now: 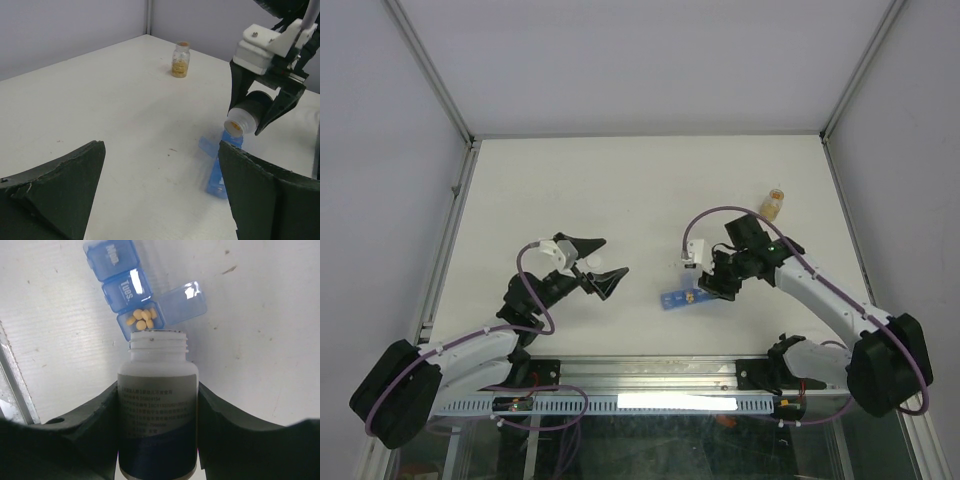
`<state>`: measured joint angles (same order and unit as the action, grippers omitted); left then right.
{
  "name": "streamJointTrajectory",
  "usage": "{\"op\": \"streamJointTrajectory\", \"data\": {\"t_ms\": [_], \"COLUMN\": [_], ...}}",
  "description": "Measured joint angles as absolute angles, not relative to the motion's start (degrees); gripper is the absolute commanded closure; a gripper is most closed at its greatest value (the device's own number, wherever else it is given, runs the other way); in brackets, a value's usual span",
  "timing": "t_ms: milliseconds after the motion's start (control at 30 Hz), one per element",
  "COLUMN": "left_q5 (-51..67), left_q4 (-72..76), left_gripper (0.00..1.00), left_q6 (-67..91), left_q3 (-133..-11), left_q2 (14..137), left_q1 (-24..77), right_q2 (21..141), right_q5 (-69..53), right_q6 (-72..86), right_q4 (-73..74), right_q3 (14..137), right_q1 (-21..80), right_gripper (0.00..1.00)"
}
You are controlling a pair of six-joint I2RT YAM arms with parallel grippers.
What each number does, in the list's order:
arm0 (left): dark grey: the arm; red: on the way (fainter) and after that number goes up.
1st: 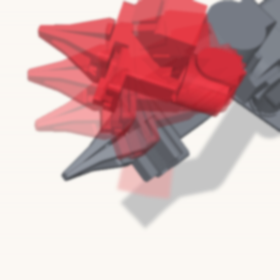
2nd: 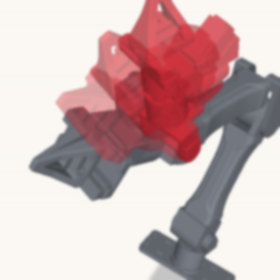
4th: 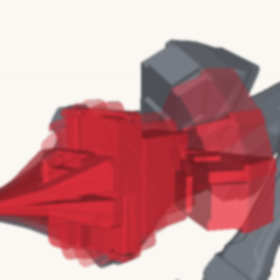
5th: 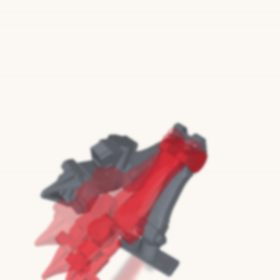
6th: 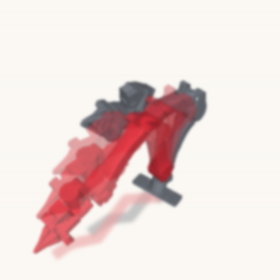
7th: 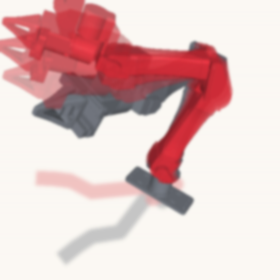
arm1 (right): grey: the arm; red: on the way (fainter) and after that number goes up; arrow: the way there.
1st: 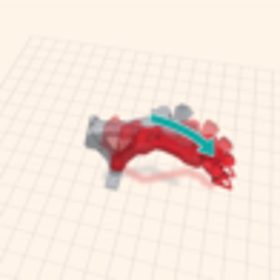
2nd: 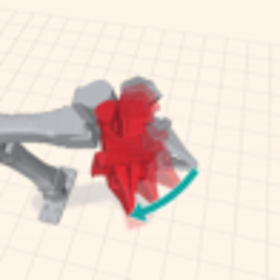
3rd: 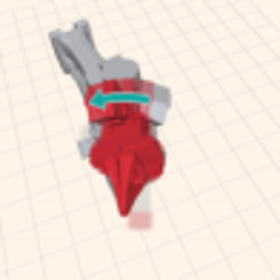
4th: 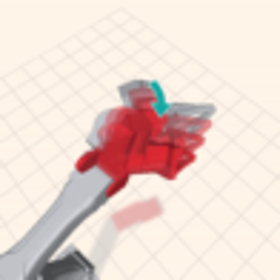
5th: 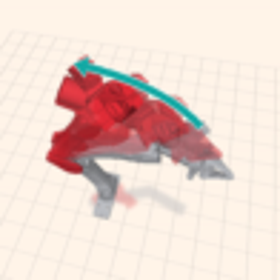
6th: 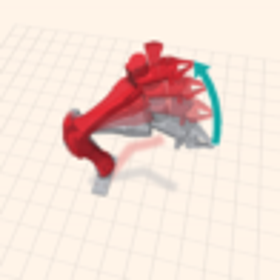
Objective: Sort the pills into containers
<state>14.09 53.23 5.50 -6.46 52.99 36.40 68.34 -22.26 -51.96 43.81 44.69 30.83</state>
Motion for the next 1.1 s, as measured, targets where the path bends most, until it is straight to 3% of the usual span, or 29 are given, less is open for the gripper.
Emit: {"op": "streamJointTrajectory", "data": {"t_ms": [233, 500, 667, 833, 1000, 1100], "left_q5": [19.6, 25.3, 22.2, 14.9, 3.1, -3.4], "left_q4": [60.2, 59.6, 50.0, 37.2, 16.4, 5.3], "left_gripper": [0.01, 0.03, 0.05, 0.12, 0.22, 0.23], "left_q6": [8.6, 11.6, 15.7, 20.3, 24.5, 25.2], "left_q3": [-5.6, -10.8, -15.8, -18.5, -28.1, -34.7], "left_q2": [58.2, 68.1, 62.2, 55.7, 59.8, 65.4], "left_q1": [36.4, 39.1, 39.4, 39.4, 39.3, 39.3], "right_q2": [58.1, 58.5, 58.6, 57.6, 50.7, 47.7], "right_q5": [-35.1, -52.3, -64.8, -67.9, -66.4, -66.2], "right_q6": [-50.3, -36.6, -8.2, 17.8, 25.8, 25.8], "right_q4": [36.6, 21.3, -12.0, -44.8, -53.2, -52.6], "right_q3": [41.6, 41.9, 38.0, 30.0, 26.0, 25.8], "right_q1": [23.4, 21.0, 16.7, 11.5, 8.1, 7.0], "right_gripper": [1.00, 1.00, 1.00, 1.00, 1.00, 1.00]}}
